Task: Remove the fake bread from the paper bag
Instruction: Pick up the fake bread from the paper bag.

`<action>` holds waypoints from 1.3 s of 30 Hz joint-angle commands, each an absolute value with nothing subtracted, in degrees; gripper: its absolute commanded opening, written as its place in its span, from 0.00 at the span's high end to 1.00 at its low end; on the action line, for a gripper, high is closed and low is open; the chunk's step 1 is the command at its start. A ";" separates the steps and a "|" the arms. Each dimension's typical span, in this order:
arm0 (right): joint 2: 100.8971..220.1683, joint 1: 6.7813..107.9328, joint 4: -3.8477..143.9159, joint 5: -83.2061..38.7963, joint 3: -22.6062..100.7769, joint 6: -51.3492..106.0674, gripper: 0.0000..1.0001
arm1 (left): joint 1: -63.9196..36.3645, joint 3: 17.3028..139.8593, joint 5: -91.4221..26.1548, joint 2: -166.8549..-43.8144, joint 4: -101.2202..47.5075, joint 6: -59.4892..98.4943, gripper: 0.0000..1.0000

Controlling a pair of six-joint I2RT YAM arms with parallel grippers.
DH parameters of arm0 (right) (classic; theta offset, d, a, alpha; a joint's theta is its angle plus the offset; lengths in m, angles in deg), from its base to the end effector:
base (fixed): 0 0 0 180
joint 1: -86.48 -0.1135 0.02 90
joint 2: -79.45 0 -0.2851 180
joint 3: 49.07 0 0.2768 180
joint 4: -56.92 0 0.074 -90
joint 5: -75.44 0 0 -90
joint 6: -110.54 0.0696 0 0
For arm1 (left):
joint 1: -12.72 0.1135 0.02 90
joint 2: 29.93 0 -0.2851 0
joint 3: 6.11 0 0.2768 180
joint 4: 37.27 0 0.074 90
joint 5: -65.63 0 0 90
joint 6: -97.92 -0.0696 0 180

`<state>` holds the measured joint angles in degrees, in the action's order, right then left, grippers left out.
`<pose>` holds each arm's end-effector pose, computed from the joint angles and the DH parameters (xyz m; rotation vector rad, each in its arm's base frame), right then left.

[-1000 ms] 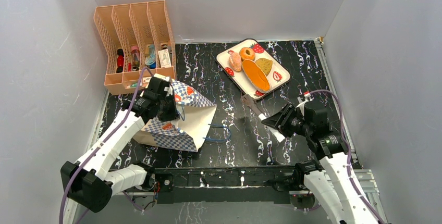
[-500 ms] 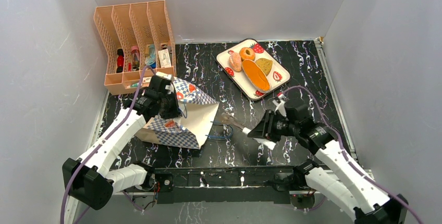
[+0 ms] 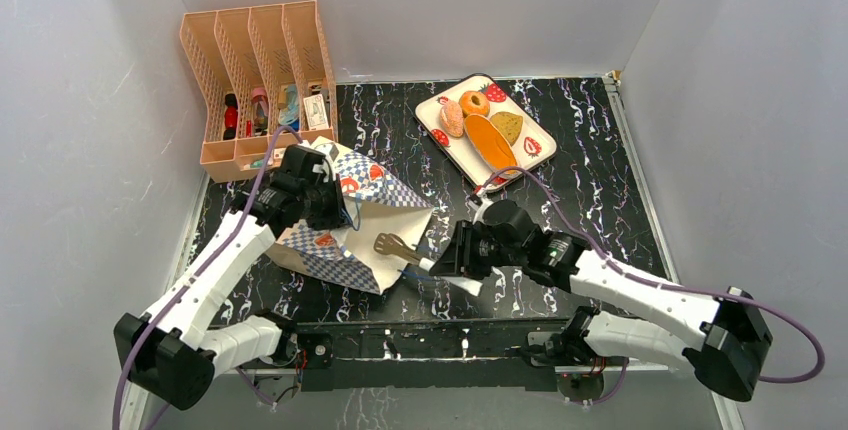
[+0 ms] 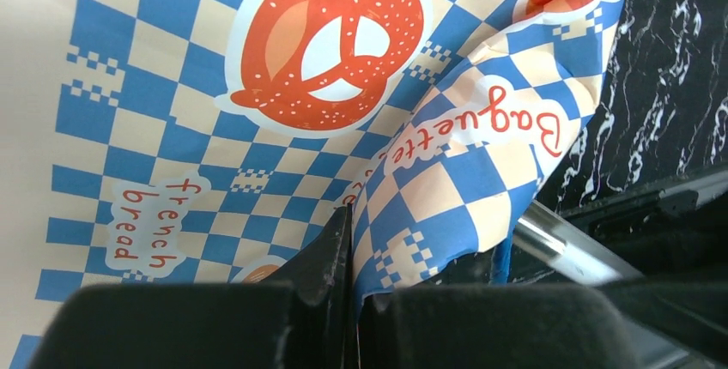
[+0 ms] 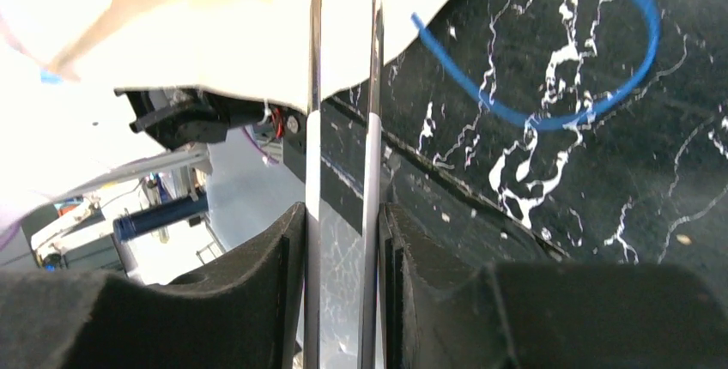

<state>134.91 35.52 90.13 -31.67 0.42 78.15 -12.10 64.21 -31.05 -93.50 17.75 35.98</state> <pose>0.1369 0.2013 0.2308 -0.0345 2.5890 1.2229 0.2355 -0.1179 0.2945 -0.0150 2.4840 -0.5513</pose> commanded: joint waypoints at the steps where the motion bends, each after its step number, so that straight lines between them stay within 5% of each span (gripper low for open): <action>1: 137.78 34.98 77.77 -27.09 3.47 81.00 0.71 | -11.89 66.26 -36.17 -88.83 21.84 32.81 1.00; 39: 158.40 31.82 46.73 -23.48 -2.81 104.46 0.62 | -11.91 62.72 -40.17 -83.06 22.08 33.44 1.00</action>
<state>157.49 32.14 53.52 -23.91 -5.48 102.89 -12.10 62.64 -38.13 -84.67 21.57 33.05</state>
